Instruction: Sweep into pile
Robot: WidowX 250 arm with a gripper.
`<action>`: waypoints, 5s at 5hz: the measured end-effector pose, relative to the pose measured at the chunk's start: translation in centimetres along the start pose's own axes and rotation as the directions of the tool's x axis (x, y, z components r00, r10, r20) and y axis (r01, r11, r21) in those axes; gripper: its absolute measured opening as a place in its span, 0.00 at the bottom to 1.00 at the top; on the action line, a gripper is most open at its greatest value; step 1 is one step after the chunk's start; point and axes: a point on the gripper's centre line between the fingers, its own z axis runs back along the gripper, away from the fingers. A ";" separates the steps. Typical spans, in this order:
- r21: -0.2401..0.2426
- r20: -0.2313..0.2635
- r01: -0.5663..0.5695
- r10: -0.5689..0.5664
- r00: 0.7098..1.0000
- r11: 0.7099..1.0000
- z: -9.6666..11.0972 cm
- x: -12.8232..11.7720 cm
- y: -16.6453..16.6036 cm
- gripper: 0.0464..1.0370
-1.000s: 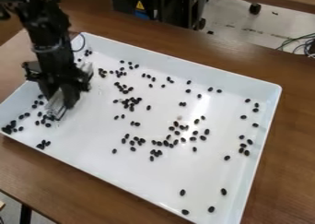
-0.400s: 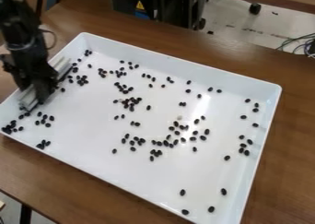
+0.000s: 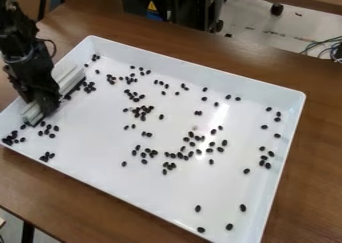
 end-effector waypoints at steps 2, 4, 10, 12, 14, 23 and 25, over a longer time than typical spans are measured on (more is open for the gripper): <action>0.090 0.028 0.057 -0.060 0.998 0.994 -1.0 -1.3 -2.4 0.31; -0.059 0.031 0.081 -0.080 0.996 0.995 0.3 -1.2 -11.0 0.31; -0.213 0.032 0.119 -0.115 0.993 0.970 5.2 2.1 -26.7 0.31; -0.087 0.046 -0.109 0.114 0.992 0.990 6.8 4.6 -16.6 0.31; 0.071 -0.023 -0.201 0.203 0.979 0.977 3.3 5.3 -6.8 0.31; 0.044 -0.007 0.061 -0.060 0.998 0.997 -0.5 4.4 -12.9 0.31; -0.009 -0.002 0.196 -0.196 0.981 0.980 0.7 3.9 -22.2 0.31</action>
